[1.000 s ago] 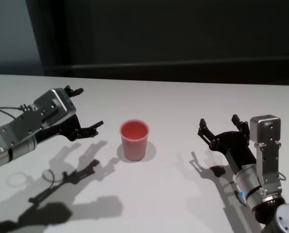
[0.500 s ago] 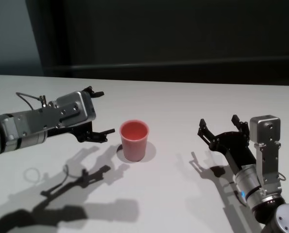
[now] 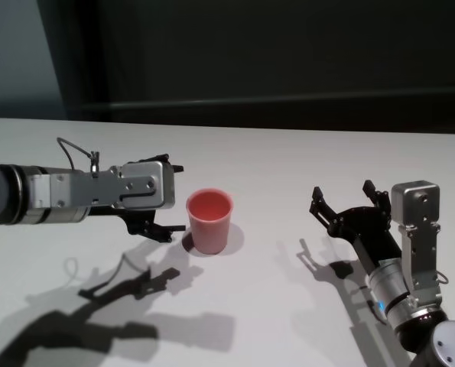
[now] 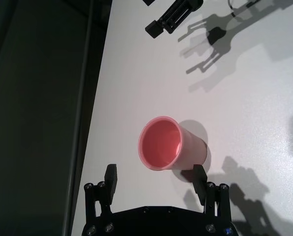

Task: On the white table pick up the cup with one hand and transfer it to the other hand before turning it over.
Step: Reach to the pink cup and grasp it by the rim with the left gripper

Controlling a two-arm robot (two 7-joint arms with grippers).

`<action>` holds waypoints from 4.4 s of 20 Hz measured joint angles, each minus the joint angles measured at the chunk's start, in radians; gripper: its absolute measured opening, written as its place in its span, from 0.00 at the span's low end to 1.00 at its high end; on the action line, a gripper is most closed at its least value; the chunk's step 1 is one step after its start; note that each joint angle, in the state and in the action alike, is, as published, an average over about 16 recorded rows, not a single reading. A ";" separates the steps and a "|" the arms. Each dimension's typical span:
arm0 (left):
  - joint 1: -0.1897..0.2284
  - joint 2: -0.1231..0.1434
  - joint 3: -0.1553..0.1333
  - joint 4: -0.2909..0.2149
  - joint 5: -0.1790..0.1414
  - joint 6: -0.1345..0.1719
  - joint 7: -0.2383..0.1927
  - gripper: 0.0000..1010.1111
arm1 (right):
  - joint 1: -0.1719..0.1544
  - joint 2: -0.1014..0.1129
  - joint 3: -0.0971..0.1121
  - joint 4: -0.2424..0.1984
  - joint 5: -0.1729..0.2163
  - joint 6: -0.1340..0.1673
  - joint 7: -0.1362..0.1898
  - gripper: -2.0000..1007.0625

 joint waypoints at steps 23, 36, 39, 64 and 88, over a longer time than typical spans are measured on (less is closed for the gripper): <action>-0.267 -0.060 0.225 0.138 0.092 -0.050 -0.221 0.99 | 0.000 0.000 0.000 0.000 0.000 0.000 0.000 0.99; -0.367 -0.119 0.331 0.221 0.129 -0.089 -0.292 0.99 | 0.000 0.000 0.000 0.000 0.000 0.000 0.000 0.99; -0.385 -0.131 0.350 0.246 0.135 -0.098 -0.300 0.99 | 0.000 0.000 0.000 0.000 0.000 0.000 0.000 0.99; -0.467 -0.190 0.454 0.419 0.162 -0.153 -0.312 0.99 | 0.000 0.000 0.000 0.000 0.000 0.000 0.000 0.99; -0.467 -0.191 0.454 0.419 0.164 -0.147 -0.312 0.56 | 0.000 0.000 0.000 0.000 0.000 0.000 0.000 0.99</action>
